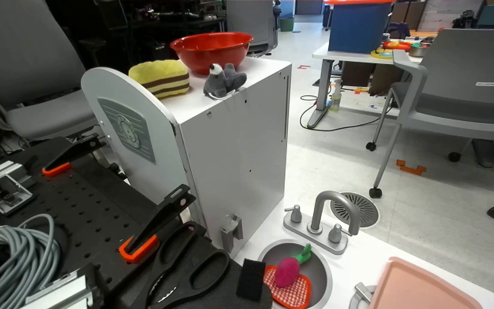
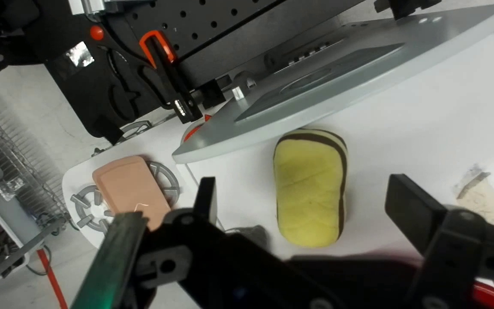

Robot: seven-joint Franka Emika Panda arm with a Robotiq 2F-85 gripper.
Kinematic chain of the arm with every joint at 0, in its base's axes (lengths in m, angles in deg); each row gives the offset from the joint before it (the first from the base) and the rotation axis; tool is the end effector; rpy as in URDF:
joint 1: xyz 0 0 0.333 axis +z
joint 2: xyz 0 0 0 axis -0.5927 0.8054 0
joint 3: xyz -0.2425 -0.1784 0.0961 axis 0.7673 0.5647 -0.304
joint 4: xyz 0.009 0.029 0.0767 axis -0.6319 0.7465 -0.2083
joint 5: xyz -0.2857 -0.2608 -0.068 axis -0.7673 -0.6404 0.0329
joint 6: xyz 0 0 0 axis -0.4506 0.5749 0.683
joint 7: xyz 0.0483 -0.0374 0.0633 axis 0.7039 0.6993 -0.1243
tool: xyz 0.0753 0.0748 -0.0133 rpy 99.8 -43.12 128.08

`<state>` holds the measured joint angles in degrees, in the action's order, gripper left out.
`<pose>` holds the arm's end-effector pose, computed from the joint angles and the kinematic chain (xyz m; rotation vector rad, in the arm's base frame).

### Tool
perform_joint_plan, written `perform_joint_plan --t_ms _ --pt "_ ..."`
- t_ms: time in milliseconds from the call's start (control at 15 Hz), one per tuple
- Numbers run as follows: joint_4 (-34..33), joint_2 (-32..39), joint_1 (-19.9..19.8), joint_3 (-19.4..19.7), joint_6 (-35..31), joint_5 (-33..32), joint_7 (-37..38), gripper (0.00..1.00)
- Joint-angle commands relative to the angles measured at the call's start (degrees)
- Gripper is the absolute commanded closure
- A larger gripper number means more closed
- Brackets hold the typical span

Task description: Put the yellow object inside the red bowl

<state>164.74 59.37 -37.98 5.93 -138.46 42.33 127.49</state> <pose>0.4161 0.0306 0.3293 2.8739 -0.6068 -0.0089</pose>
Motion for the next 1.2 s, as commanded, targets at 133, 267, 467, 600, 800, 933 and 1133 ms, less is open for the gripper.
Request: perform_joint_plan --t_ms 133,267,467,600,800,933,1133 --pt "-1.73 -0.29 -1.82 0.08 3.11 -7.74 -0.86 0.00" --pt "-2.74 0.64 -1.84 0.03 2.70 -10.44 -1.30 0.00" --pt "-3.92 1.96 -1.42 0.23 1.54 -11.72 -2.62 0.00" --pt "-4.28 2.46 -1.17 0.25 0.93 -11.95 -3.33 0.00" --pt "-3.76 2.22 -0.73 -0.01 0.07 -12.30 -3.19 0.00" --pt "-3.04 1.90 -0.31 0.04 -1.62 -11.32 -3.22 0.00" --pt "-1.93 1.75 -0.03 0.66 -5.37 -8.69 -4.29 0.00"
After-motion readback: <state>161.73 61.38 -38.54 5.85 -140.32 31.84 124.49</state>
